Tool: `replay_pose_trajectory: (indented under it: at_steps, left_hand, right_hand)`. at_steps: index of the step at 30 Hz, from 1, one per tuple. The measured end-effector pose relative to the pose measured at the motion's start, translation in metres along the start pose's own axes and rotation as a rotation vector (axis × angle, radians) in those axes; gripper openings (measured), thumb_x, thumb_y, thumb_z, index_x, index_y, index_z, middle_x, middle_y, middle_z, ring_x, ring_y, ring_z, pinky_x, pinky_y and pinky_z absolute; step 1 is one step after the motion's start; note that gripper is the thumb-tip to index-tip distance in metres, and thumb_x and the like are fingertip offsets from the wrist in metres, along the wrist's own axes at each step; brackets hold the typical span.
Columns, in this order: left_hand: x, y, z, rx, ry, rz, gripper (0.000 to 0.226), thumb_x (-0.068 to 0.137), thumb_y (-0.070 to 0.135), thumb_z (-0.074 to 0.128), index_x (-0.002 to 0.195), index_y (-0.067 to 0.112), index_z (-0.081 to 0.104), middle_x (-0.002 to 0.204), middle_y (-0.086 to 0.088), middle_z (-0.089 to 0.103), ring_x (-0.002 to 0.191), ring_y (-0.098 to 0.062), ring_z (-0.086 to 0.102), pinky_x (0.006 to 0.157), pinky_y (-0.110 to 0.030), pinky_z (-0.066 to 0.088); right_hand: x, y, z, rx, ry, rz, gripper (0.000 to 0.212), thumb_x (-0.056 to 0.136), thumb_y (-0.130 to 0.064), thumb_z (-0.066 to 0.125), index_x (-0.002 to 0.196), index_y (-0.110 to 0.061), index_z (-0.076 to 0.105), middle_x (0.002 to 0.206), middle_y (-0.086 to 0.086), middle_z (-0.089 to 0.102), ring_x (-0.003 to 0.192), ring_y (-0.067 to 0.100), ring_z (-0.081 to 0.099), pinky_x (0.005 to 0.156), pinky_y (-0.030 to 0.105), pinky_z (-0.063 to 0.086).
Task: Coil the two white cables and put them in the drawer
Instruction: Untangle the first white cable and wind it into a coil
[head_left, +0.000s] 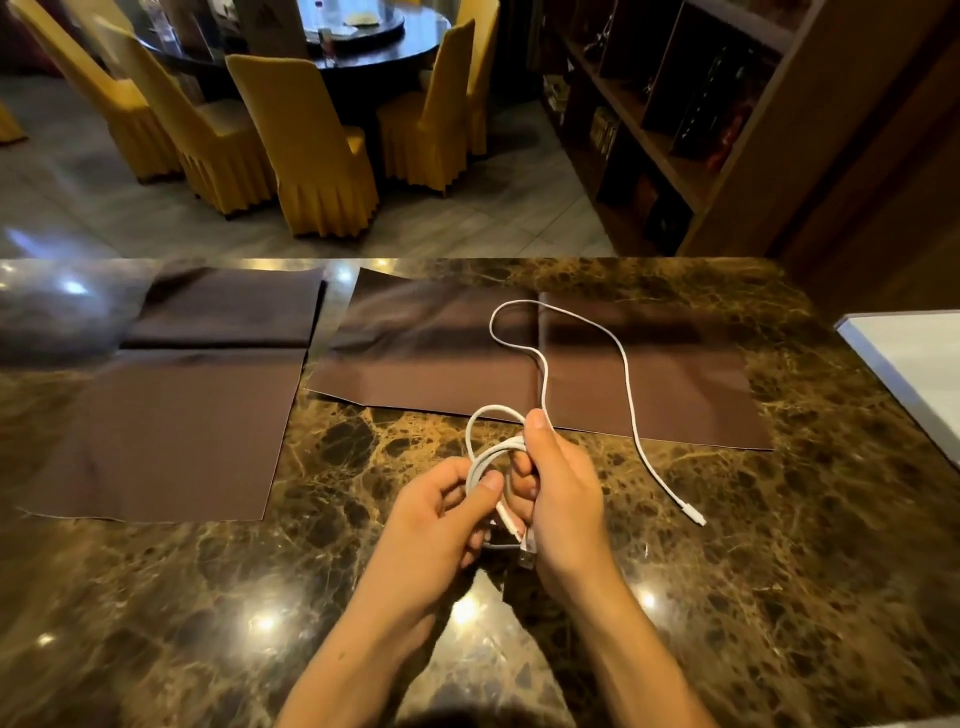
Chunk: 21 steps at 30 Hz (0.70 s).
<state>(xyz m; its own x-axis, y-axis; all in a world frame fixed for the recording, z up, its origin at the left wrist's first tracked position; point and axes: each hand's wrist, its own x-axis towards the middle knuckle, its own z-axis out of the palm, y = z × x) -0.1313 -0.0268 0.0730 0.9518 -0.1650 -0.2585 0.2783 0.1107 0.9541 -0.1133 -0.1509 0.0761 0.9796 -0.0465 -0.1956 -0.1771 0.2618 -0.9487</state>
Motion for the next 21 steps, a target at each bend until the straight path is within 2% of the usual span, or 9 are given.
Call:
replay_pose_trajectory:
  at_steps: [2, 5, 8, 11, 14, 16, 19, 21]
  left_hand:
    - [-0.001, -0.001, 0.002, -0.110, -0.012, -0.103, 0.023, 0.101, 0.025, 0.054, 0.099, 0.007, 0.070, 0.074, -0.009, 0.064, 0.051, -0.010, 0.049, 0.043, -0.018, 0.040]
    - [-0.001, -0.003, 0.005, -0.013, 0.008, -0.096, 0.029, 0.101, 0.031, 0.052, 0.098, 0.006, 0.065, 0.074, -0.008, 0.067, 0.048, -0.015, 0.054, 0.041, -0.021, 0.040]
    - [-0.003, -0.001, 0.005, 0.186, 0.077, 0.047, 0.016, 0.100, 0.027, 0.056, 0.096, 0.016, 0.066, 0.076, -0.006, 0.072, 0.050, -0.022, 0.065, 0.041, -0.026, 0.048]
    - [-0.009, 0.001, 0.001, 0.533, 0.164, 0.204, 0.011, 0.100, 0.029, 0.057, 0.099, 0.030, 0.068, 0.077, 0.005, 0.073, 0.053, -0.008, 0.070, 0.051, -0.024, 0.056]
    - [-0.015, 0.005, -0.001, 0.782, 0.152, 0.316, 0.014, 0.100, 0.032, 0.057, 0.103, 0.033, 0.071, 0.064, 0.009, 0.071, 0.053, -0.002, 0.068, 0.057, -0.022, 0.057]
    - [-0.021, 0.007, -0.003, 0.829, 0.121, 0.317, 0.018, 0.100, 0.033, 0.056, 0.100, 0.031, 0.073, 0.061, 0.010, 0.070, 0.056, -0.003, 0.068, 0.061, -0.021, 0.056]
    - [-0.031, 0.009, -0.011, 0.718, 0.021, 0.265, 0.019, 0.101, 0.028, 0.054, 0.097, 0.030, 0.073, 0.068, 0.011, 0.073, 0.055, -0.006, 0.069, 0.059, -0.020, 0.057]
    - [-0.032, 0.007, -0.023, 0.750, 0.008, 0.247, 0.020, 0.101, 0.026, 0.054, 0.095, 0.030, 0.073, 0.071, 0.013, 0.074, 0.057, -0.005, 0.069, 0.058, -0.017, 0.054]
  right_hand:
    - [0.000, 0.000, 0.001, -0.002, -0.019, -0.026, 0.048, 0.105, -0.035, 0.041, 0.064, -0.011, 0.044, 0.049, 0.002, 0.038, 0.036, 0.014, 0.033, 0.036, 0.021, 0.030]
    - [-0.001, 0.002, 0.004, -0.038, -0.027, -0.054, 0.049, 0.106, -0.033, 0.040, 0.065, -0.008, 0.046, 0.049, 0.003, 0.041, 0.035, 0.013, 0.035, 0.035, 0.020, 0.030]
    - [-0.003, 0.000, 0.004, -0.020, -0.019, -0.060, 0.049, 0.107, -0.033, 0.039, 0.065, -0.008, 0.046, 0.049, 0.003, 0.043, 0.035, 0.009, 0.039, 0.036, 0.019, 0.032]
    - [0.000, -0.002, 0.001, 0.014, -0.017, -0.025, 0.051, 0.107, -0.033, 0.039, 0.062, -0.011, 0.044, 0.047, -0.002, 0.039, 0.034, 0.008, 0.037, 0.035, 0.018, 0.031]
    - [0.003, 0.000, -0.002, 0.051, 0.046, 0.037, 0.049, 0.105, -0.036, 0.043, 0.062, -0.014, 0.043, 0.048, -0.003, 0.032, 0.036, 0.010, 0.027, 0.036, 0.024, 0.022]
    - [0.008, -0.003, -0.007, 0.125, 0.123, 0.061, 0.047, 0.105, -0.037, 0.045, 0.063, -0.015, 0.042, 0.049, -0.003, 0.029, 0.037, 0.010, 0.022, 0.037, 0.026, 0.019]
    - [0.014, -0.013, -0.018, 0.270, 0.191, 0.097, 0.047, 0.104, -0.036, 0.048, 0.063, -0.015, 0.042, 0.049, -0.004, 0.027, 0.035, 0.009, 0.020, 0.034, 0.023, 0.018]
    - [0.012, -0.014, -0.018, 0.213, 0.163, 0.115, 0.046, 0.104, -0.035, 0.048, 0.064, -0.014, 0.043, 0.050, -0.003, 0.027, 0.037, 0.010, 0.020, 0.035, 0.024, 0.018]
